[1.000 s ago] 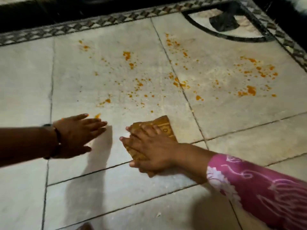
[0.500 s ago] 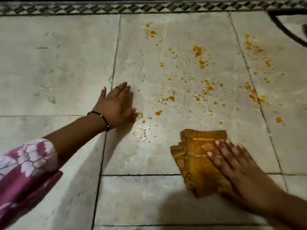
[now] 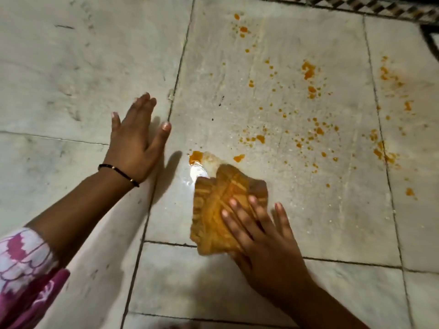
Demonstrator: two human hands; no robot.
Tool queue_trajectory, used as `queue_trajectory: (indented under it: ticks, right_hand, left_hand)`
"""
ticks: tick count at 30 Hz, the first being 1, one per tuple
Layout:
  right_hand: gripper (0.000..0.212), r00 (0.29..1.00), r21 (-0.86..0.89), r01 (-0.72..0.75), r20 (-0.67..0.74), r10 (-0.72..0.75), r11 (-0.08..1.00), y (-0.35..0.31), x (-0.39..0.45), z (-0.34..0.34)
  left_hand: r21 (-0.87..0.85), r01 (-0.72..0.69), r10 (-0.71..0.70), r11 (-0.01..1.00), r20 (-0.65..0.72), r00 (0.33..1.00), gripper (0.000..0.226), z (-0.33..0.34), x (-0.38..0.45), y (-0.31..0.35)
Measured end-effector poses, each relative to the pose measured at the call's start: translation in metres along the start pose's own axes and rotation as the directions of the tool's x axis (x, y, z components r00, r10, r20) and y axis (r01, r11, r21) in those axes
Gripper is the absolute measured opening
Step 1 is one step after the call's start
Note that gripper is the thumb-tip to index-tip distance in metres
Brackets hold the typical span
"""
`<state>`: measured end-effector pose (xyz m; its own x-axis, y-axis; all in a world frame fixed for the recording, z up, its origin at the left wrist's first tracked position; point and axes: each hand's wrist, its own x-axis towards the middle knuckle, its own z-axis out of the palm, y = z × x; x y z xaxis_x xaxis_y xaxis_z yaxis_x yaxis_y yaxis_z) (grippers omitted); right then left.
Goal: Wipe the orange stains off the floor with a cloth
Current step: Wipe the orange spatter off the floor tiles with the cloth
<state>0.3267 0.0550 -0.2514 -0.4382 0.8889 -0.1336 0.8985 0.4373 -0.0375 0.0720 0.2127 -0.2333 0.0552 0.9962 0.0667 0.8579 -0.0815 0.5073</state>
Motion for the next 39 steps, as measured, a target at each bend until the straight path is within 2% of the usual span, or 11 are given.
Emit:
queue_trajectory:
  ticks: [4,8,13,16,19,23,25,27,32,36,39]
  right_hand:
    - [0.057,0.987,-0.075,0.153,-0.047,-0.156,0.985,-0.037,-0.030,0.010]
    - [0.058,0.965,0.025,0.262,-0.015,-0.262,0.965,-0.073,0.057,0.005]
    - [0.061,1.000,0.038,-0.003,0.022,0.003,0.999,-0.003,0.147,-0.018]
    - [0.061,0.982,0.053,-0.187,0.050,0.185,0.981,0.051,0.101,-0.020]
    - [0.062,0.953,0.036,-0.304,0.014,0.303,0.952,0.046,0.027,-0.009]
    - [0.056,0.985,0.092,-0.173,-0.010,0.174,0.981,-0.032,0.002,0.009]
    - [0.066,0.998,0.118,-0.053,-0.035,0.057,0.992,-0.057,0.036,0.010]
    - [0.064,0.996,0.115,-0.027,-0.078,0.036,0.993,-0.056,0.086,0.007]
    - [0.060,0.961,0.187,-0.271,0.005,0.275,0.944,0.033,0.166,-0.017]
    - [0.059,0.893,0.186,-0.445,0.014,0.450,0.876,0.084,0.088,-0.016]
    - [0.062,0.833,0.237,-0.542,0.027,0.552,0.806,0.039,0.024,-0.003]
  left_hand:
    - [-0.099,0.098,-0.096,0.990,0.024,0.995,0.080,-0.002,-0.046,-0.016]
    - [-0.189,0.169,-0.178,0.967,-0.028,0.984,0.079,0.008,-0.080,-0.016]
    - [-0.168,0.105,-0.112,0.980,-0.032,0.993,0.073,0.009,-0.085,-0.019]
    - [-0.112,0.081,-0.077,0.990,0.036,0.996,0.076,0.015,-0.091,-0.015]
    - [0.016,0.024,-0.025,1.000,0.082,0.996,0.081,0.022,-0.096,-0.013]
    - [0.118,-0.021,0.008,0.993,0.103,0.995,0.078,0.026,-0.097,-0.015]
    - [0.103,0.003,-0.011,0.995,0.069,0.998,0.079,0.025,-0.098,-0.015]
    - [0.084,0.019,-0.022,0.996,0.040,0.999,0.080,0.025,-0.099,-0.014]
    - [0.098,-0.010,0.002,0.995,0.076,0.997,0.078,0.026,-0.099,-0.016]
    - [0.099,-0.055,0.045,0.994,0.097,0.994,0.075,0.024,-0.099,-0.013]
    - [0.041,-0.131,0.129,0.991,0.065,0.990,0.077,0.027,-0.087,0.011]
